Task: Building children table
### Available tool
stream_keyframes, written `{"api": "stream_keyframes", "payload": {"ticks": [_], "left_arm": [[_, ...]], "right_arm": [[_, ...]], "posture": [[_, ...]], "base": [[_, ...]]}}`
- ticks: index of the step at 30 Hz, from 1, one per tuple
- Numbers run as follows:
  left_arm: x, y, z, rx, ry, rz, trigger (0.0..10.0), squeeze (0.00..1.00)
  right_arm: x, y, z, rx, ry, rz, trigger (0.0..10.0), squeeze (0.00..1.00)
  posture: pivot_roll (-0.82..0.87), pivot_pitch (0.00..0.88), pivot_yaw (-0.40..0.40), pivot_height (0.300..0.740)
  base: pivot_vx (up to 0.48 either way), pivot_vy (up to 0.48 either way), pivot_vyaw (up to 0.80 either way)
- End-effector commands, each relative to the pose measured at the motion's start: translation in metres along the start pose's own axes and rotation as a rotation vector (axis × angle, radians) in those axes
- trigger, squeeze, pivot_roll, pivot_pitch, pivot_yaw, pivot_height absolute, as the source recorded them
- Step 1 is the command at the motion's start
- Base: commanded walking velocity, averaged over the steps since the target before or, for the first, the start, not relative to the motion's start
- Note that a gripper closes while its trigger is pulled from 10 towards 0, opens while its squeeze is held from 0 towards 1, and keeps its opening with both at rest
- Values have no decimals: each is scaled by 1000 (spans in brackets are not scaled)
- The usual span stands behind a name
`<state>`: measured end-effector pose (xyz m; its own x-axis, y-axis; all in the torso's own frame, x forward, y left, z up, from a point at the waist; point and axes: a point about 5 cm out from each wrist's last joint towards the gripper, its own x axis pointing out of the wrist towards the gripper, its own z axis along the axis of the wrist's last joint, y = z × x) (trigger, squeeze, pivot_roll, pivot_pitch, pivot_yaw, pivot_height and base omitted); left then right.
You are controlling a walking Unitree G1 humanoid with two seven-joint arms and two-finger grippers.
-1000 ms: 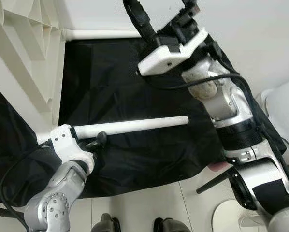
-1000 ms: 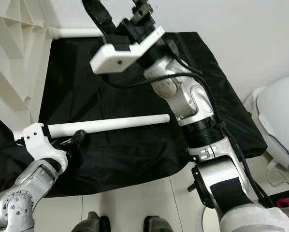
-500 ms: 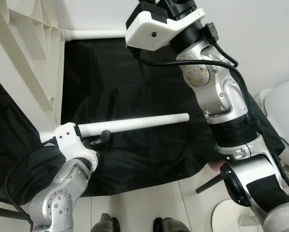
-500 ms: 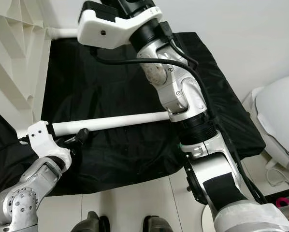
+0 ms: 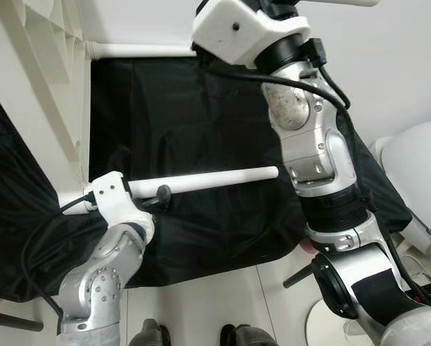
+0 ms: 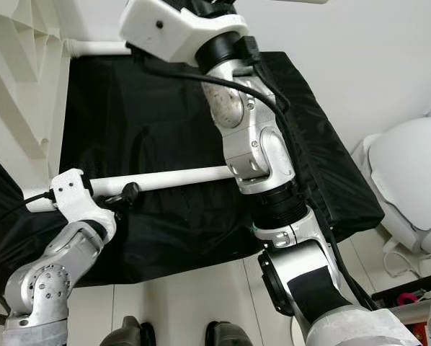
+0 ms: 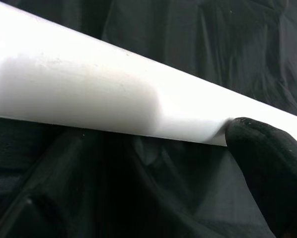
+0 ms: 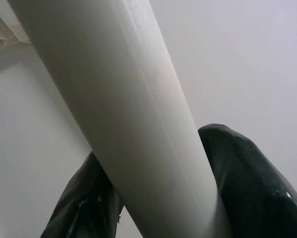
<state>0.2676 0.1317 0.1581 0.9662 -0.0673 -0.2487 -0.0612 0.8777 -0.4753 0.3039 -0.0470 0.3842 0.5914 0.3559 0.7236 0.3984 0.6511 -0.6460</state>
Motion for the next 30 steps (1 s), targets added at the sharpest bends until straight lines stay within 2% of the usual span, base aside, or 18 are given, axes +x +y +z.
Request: {"api": "stream_keyframes", "payload": {"ticks": [1,3,4,6,11,12,20,25,27,28,30], "left_arm": [[3,-16,-17,-95,54,-3,10000,0],[5,-11,-14,-110,35,92,10000,0],[5,-11,-14,-110,35,92,10000,0],[6,-8,-10,-142,17,159,10000,0],[8,-12,-5,-196,5,168,10000,0],[8,-18,-3,-198,-11,163,10000,0],[6,-29,-2,-243,5,150,10000,0],[16,-36,7,-251,-7,157,10000,0],[23,-39,8,-302,2,171,10000,0],[23,-39,8,-302,2,171,10000,0],[34,-43,15,-337,-36,207,10000,0]], "right_arm": [[-2,-28,-22,182,132,-158,0,0],[-2,-42,-30,166,170,-193,0,0],[-2,-42,-30,166,170,-193,0,0],[-2,-53,-36,143,193,-216,0,0],[-1,-65,-42,139,222,-240,0,0],[-1,-69,-42,140,230,-254,0,0],[-1,-76,-45,145,253,-276,0,0],[-2,-82,-49,151,277,-294,0,0],[-2,-84,-51,153,288,-301,0,0],[-2,-84,-51,153,288,-301,0,0],[-1,-86,-50,158,294,-309,0,0]], "posture": [[-141,160,6,740],[-150,160,5,740],[-150,160,5,740],[-157,158,2,740],[-159,159,2,740],[-165,160,-2,740],[-175,164,1,740],[-186,167,6,740],[-194,165,5,740],[-194,165,5,740],[-200,159,8,740]], "base": [[0,0,0],[0,0,0],[0,0,0],[0,0,0],[0,0,0],[0,0,0],[0,0,0],[0,0,0],[0,0,0],[0,0,0],[0,0,0]]}}
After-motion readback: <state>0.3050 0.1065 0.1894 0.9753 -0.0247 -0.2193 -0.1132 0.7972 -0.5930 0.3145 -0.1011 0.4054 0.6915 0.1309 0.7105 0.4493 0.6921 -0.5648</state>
